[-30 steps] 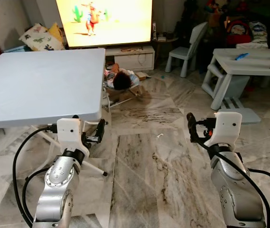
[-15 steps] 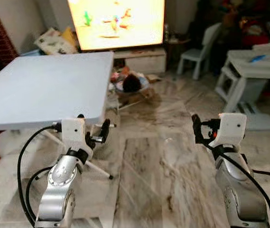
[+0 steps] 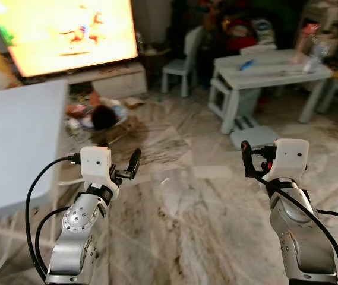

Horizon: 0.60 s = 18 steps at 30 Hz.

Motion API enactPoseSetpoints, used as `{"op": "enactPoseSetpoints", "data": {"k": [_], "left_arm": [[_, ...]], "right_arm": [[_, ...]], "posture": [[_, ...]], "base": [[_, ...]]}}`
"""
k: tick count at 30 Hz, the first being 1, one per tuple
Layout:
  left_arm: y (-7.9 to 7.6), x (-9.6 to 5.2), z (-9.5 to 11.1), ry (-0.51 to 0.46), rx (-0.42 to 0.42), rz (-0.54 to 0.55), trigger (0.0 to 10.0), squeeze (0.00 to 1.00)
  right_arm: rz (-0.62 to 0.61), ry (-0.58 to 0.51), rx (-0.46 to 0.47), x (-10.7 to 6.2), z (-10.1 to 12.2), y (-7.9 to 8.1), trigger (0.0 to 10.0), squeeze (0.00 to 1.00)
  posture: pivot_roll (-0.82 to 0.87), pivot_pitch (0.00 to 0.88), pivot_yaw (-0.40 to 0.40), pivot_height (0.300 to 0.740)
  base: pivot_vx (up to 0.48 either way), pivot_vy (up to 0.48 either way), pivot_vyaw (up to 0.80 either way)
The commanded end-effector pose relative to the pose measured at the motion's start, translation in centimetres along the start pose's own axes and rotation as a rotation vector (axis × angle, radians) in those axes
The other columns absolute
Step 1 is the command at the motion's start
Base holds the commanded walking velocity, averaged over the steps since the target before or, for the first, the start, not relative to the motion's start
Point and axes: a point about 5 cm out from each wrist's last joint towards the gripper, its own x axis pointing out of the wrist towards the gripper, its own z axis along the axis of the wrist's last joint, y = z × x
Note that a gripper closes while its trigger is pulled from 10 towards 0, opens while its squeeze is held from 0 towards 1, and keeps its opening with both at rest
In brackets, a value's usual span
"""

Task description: Hang keys on a hook

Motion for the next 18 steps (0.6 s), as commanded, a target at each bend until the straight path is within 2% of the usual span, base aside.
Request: {"op": "enactPoseSetpoints", "data": {"k": [1, 18], "left_arm": [[0.92, -0.29, -0.12, 0.011, 0.01, 0.028, 10.0, 0.0], [0.62, 0.06, -0.53, 0.02, -0.004, 0.037, 10.0, 0.0]], "right_arm": [[0.04, -0.002, -0.004, 0.07, 0.06, 1.03, 10.0, 0.0], [0.092, -0.01, -0.03, 0.52, 0.39, 1.4, 10.0, 0.0]], "posture": [[-0.02, 0.0, 0.042, 0.74], [-0.03, 0.0, 0.013, 0.74]], "base": [[0.442, 0.0, 0.0], [0.397, 0.0, 0.0]]}}
